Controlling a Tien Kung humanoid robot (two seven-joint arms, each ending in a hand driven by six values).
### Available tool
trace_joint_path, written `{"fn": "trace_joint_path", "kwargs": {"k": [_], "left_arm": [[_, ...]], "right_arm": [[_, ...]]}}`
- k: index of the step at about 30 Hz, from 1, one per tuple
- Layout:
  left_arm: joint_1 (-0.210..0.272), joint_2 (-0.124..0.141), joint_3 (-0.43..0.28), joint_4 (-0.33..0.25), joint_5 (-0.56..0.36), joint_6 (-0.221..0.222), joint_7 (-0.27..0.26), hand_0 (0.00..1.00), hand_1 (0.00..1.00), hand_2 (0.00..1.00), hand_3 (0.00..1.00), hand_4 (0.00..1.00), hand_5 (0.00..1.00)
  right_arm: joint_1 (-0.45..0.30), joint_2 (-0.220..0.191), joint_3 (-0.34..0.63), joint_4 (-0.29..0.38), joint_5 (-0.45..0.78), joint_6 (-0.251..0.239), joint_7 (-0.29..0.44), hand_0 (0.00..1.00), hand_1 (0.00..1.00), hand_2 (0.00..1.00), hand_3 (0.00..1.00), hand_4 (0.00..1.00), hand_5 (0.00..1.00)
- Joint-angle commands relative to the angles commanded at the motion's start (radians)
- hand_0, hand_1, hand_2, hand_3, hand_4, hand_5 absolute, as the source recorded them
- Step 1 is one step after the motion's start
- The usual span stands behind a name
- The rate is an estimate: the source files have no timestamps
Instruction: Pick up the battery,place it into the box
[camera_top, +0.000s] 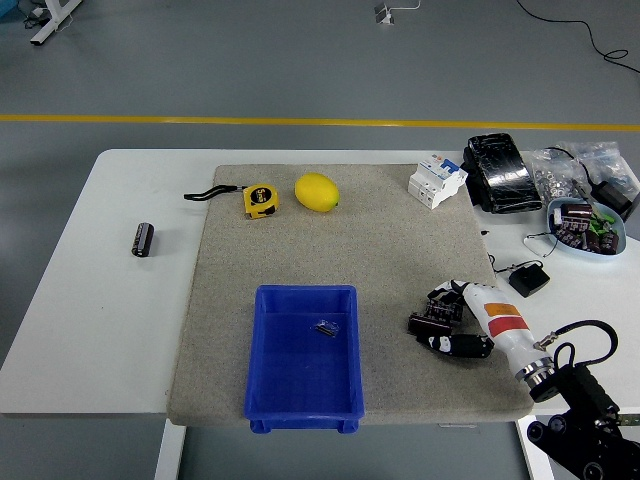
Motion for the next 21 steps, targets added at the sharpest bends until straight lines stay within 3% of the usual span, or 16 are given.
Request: {"fn": "trace_joint_path", "kwargs": {"k": [21], "left_arm": [[-0.003,0.0,-0.001,-0.001,0.024,-0.004,-0.002,0.677,0.634,0.681,0.621,0.616,0.697]], "right_arm": [[0.008,0.006,-0.013,-0.02,0.031,0.0,0.002,0.145,0.339,0.437,0.469,0.852,0.218]]}}
